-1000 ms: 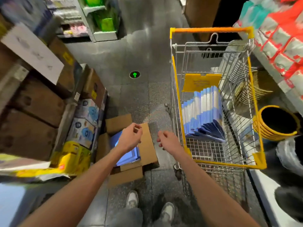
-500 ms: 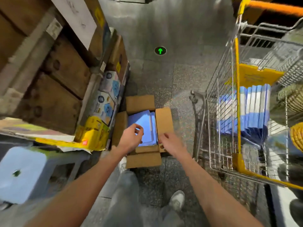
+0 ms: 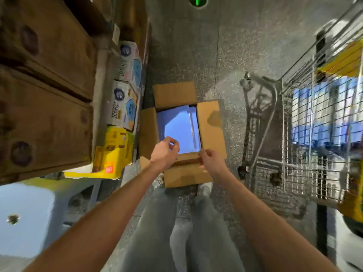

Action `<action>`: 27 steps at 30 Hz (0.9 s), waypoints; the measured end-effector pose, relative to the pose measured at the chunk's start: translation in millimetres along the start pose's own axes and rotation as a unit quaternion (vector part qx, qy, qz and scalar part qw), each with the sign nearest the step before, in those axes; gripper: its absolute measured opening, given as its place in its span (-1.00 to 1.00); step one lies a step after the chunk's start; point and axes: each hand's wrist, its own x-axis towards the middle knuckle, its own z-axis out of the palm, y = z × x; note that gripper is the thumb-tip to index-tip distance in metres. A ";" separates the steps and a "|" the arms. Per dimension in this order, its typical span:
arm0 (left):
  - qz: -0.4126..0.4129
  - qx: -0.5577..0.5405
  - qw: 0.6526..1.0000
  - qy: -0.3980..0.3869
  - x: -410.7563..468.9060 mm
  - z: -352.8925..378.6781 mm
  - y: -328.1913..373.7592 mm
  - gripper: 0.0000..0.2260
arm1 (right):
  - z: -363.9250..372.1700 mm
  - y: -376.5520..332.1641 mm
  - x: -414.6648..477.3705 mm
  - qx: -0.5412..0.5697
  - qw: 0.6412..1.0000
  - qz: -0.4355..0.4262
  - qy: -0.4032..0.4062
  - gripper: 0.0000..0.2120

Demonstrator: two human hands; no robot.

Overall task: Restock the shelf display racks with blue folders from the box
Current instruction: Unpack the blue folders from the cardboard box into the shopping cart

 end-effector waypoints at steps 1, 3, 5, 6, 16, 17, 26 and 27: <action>-0.009 -0.006 1.000 -0.004 12.9 2.0 -7.5 -0.83 | 4.1 4.1 16.0 -0.001 1.000 0.008 0.006 -0.64; -0.023 -0.025 0.999 0.000 33.6 5.1 -18.2 -0.88 | 10.1 8.0 40.8 0.001 1.000 0.014 0.008 -0.66; -0.032 -0.036 0.999 0.002 58.0 12.0 -35.2 -0.88 | 17.1 16.1 69.4 0.008 1.000 0.016 0.001 -0.57; -0.037 -0.035 0.999 0.000 69.8 15.4 -43.7 -0.87 | 20.5 20.4 84.0 0.004 1.000 0.014 -0.006 -0.52; -0.096 -0.067 0.992 0.039 215.0 89.5 -146.5 -0.84 | 65.4 95.3 275.3 -0.074 0.996 0.036 0.034 -0.70; -0.104 -0.073 0.991 0.044 226.5 98.1 -155.6 -0.84 | 68.1 102.6 291.7 -0.081 0.996 0.033 0.034 -0.70; -0.117 -0.074 0.990 0.029 305.8 156.4 -217.8 -0.79 | 102.2 146.4 410.9 -0.083 0.996 0.018 0.030 -0.48; -0.114 -0.073 0.990 0.028 312.1 160.8 -224.6 -0.79 | 107.0 150.6 419.5 -0.080 0.996 0.013 0.029 -0.46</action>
